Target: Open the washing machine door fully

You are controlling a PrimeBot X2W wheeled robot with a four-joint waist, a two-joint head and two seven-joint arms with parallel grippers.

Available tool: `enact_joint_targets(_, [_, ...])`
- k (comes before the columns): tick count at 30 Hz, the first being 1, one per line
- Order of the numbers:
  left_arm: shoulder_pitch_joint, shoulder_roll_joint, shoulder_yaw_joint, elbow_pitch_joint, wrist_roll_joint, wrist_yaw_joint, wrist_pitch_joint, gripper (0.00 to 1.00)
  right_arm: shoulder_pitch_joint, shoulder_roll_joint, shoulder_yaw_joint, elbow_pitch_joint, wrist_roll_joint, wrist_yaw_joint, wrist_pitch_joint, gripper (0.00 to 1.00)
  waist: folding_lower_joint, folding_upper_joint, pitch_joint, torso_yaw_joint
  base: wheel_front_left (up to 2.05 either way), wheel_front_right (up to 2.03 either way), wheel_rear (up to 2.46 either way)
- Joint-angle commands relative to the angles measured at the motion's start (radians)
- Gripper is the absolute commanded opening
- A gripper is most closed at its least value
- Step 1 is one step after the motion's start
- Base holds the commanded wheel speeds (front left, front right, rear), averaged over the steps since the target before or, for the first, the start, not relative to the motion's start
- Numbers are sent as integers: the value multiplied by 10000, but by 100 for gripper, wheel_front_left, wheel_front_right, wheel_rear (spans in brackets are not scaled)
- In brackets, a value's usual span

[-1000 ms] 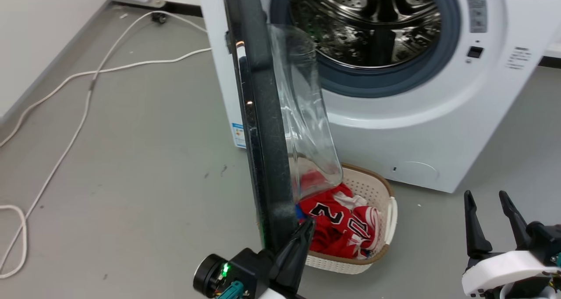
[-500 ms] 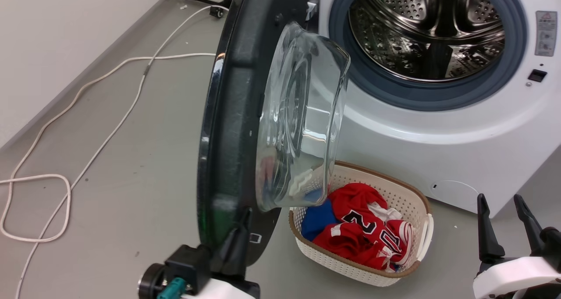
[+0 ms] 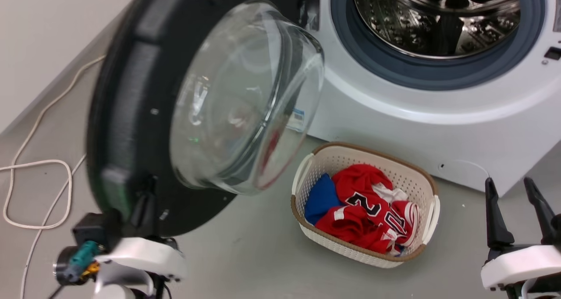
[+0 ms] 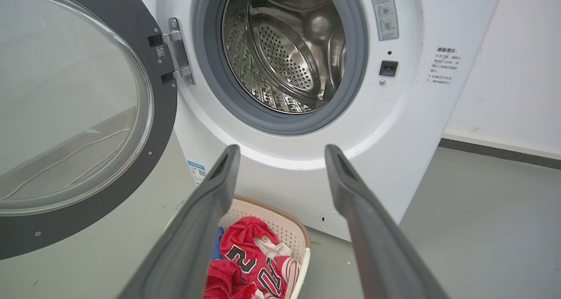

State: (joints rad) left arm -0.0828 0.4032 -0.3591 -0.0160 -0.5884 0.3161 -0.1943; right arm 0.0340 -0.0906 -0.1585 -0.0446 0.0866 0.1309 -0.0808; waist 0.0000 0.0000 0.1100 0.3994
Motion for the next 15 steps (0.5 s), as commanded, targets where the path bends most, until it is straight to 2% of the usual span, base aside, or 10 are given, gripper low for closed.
enact_joint_targets(1, [-207, 93, 171, 60, -35, 31, -79, 0, -200, -64, -12, -91, -26, -3, 25, 100, 0, 0, 213, -133, 0, 0, 0])
enact_joint_targets(6, [-566, 242, 1078, 621, -462, -73, -399, 0, -413, -213, -13, -248, 30, -3, 150, 100, 0, 0, 686, -362, 0, 0, 0])
enact_joint_targets(15, [-1245, 764, 2584, 1872, -918, -626, -679, 0, -729, -437, -16, -297, 81, -3, 266, 100, 0, 0, 1087, -626, 0, 0, 0])
